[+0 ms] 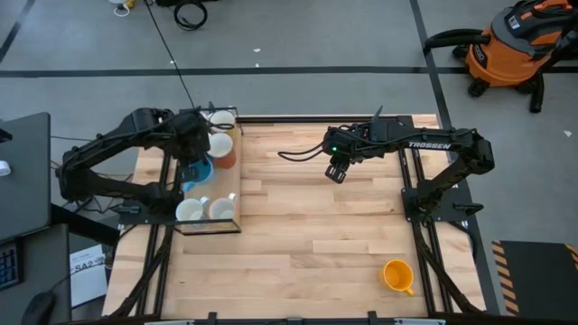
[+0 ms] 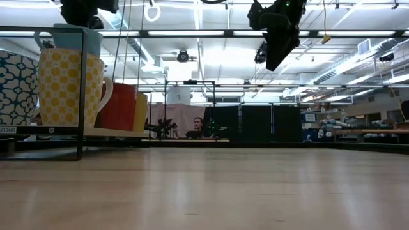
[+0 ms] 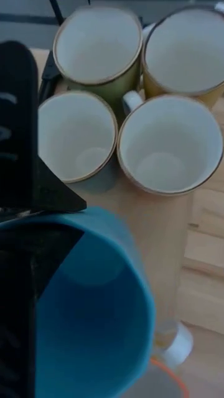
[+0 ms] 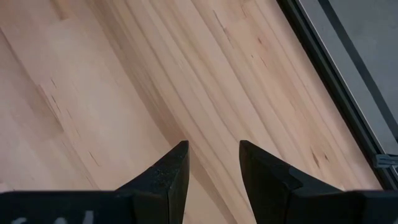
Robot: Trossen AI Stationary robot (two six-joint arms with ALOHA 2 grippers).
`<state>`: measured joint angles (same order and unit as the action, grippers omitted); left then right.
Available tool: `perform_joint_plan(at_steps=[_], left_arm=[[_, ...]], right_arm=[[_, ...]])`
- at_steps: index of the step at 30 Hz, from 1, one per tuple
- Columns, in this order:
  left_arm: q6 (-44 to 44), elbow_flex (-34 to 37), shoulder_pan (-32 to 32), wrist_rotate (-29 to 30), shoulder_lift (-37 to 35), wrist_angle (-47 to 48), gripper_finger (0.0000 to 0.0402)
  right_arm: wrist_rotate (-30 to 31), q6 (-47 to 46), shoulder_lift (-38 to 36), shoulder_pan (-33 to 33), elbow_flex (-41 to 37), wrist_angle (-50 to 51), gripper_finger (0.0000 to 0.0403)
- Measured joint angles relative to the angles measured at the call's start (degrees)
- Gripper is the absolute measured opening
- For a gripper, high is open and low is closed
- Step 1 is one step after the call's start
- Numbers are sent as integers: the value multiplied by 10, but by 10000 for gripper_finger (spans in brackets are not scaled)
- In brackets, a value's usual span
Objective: Place coffee mugs
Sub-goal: Put the blue mug on the shelf
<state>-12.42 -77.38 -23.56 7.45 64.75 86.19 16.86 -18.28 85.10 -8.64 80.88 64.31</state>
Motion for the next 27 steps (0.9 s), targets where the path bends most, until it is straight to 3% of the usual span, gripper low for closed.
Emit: perform_joint_plan(at_steps=[10,27], left_arm=[[-46,7,-36,-32,0,4,29],[-127,198,-59,-32,0,-73,29]], right_arm=[[0,0,0,0,0,0,146],[0,0,0,0,0,-1,146]])
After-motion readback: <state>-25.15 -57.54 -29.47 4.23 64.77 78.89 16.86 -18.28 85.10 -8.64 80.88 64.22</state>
